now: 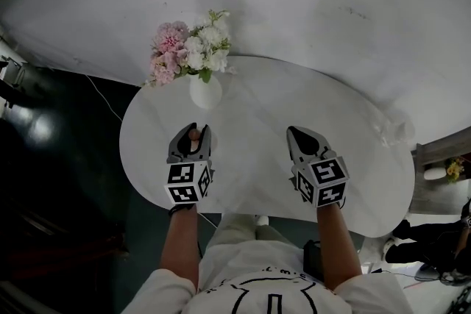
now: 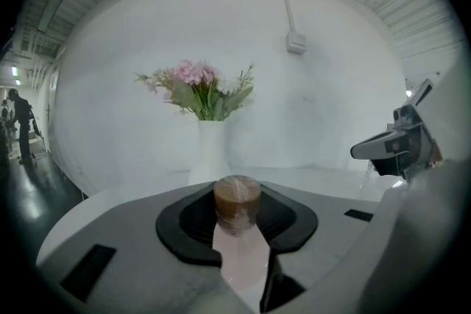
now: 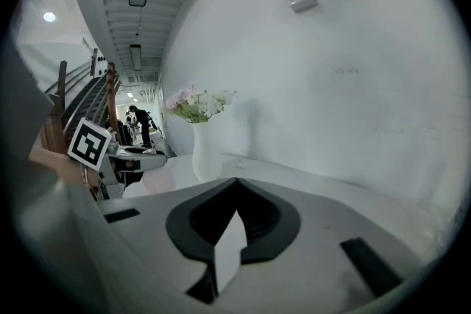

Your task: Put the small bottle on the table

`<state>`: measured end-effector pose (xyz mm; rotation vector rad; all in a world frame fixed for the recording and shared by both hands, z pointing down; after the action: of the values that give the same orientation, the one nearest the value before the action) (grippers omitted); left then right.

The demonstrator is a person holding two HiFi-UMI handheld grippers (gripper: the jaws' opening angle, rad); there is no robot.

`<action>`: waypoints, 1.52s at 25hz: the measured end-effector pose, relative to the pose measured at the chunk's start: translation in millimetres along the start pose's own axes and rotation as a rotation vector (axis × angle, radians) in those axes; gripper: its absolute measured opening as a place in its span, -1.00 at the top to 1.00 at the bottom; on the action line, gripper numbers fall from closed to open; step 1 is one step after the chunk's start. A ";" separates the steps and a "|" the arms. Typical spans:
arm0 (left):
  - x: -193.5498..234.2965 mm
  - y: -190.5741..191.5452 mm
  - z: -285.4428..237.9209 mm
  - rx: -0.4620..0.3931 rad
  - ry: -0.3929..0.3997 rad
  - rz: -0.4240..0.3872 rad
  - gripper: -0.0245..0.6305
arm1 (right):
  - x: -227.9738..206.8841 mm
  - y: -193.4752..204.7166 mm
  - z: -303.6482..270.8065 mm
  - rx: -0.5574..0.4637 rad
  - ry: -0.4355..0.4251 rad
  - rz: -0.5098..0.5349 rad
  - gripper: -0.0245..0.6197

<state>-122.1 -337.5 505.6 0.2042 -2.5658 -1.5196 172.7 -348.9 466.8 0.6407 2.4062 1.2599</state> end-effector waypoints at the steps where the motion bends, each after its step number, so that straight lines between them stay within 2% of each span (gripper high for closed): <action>1: 2.1 2.3 -2.9 0.009 -0.001 0.003 0.55 | 0.2 0.8 -2.1 0.007 0.000 0.001 0.94; 9: 14.4 13.9 -23.2 0.062 -0.014 -0.008 0.55 | 1.2 8.5 -15.8 0.055 0.000 0.001 0.94; 18: 27.3 29.7 -40.1 0.125 -0.057 0.023 0.55 | 2.6 15.4 -28.9 0.105 -0.014 0.000 0.94; 38: 32.6 38.6 -48.8 0.163 -0.044 -0.004 0.55 | 13.5 21.0 -44.7 0.137 -0.029 -0.010 0.94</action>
<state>-145.9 -367.3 564.7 0.1969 -2.7266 -1.3306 143.9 -361.3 507.4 0.6793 2.4845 1.0811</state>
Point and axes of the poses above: the fingertips, and each gripper's own axes: z backward along the fingers, x to its left, y out of its underside, the point moved 10 cm from there along z, backward along the fingers, and after that the axes turned 8 degrees about x, right-handed, at the moved point
